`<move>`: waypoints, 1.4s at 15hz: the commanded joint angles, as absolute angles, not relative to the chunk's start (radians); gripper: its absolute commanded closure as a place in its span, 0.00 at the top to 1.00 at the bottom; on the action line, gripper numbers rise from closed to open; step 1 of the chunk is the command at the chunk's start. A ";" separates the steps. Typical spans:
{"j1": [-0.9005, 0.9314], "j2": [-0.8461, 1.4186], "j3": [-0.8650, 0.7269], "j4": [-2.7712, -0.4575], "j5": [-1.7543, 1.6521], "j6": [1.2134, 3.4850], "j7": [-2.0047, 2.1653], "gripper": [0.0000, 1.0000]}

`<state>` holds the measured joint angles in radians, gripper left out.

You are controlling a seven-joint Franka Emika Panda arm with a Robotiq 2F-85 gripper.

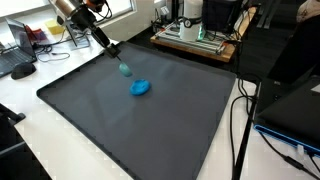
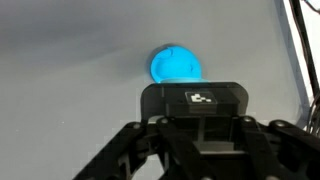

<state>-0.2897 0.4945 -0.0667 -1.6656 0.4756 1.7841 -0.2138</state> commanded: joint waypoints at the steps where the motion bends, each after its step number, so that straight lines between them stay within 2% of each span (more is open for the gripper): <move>1: -0.243 0.410 -0.078 -1.758 0.466 1.858 -0.114 0.22; 8: -0.120 0.328 -0.094 -1.887 0.361 2.131 0.160 0.22; 21: 0.010 0.260 -0.139 -1.995 0.100 2.252 0.682 0.22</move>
<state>-0.0334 0.3080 -0.1155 -1.9355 0.1743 2.2049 0.5589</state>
